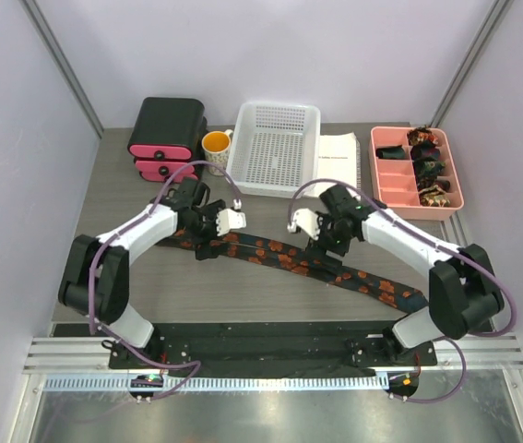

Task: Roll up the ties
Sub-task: Flatten out the tie at the center of the board.

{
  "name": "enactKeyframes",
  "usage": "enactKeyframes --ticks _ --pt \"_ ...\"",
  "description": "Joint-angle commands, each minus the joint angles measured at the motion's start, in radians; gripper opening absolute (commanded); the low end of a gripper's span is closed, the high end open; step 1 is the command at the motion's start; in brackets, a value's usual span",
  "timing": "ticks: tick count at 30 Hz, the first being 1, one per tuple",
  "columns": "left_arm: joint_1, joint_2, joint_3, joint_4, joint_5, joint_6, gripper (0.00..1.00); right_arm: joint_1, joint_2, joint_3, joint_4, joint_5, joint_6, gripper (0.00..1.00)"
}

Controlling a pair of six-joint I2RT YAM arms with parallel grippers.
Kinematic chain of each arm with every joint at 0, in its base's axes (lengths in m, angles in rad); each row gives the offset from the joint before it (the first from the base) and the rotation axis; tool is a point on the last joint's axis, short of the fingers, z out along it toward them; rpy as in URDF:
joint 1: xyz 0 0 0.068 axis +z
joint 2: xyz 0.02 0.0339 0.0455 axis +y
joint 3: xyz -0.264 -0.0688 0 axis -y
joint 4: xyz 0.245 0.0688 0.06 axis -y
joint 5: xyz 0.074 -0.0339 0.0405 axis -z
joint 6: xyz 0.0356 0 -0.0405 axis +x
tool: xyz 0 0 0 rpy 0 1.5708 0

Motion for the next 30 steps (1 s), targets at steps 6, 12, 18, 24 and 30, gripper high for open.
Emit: enactKeyframes --ticks 6,12,18,24,30 --pt "0.005 0.206 0.119 -0.043 0.075 0.159 1.0 0.084 0.119 -0.087 0.132 0.068 -0.007 0.95" --pt "0.003 0.283 0.181 -0.135 0.069 0.153 0.89 0.085 0.185 -0.128 0.204 0.134 -0.068 0.85" --pt "0.003 0.211 0.092 -0.097 0.061 0.149 0.52 0.082 0.151 -0.173 0.241 0.176 -0.114 0.46" --pt "-0.003 0.157 0.023 -0.045 0.066 0.113 0.31 0.082 0.088 -0.176 0.206 0.165 -0.131 0.2" --pt "-0.012 0.12 0.015 -0.012 0.018 0.026 0.79 0.084 0.088 -0.144 0.154 0.169 -0.144 0.52"
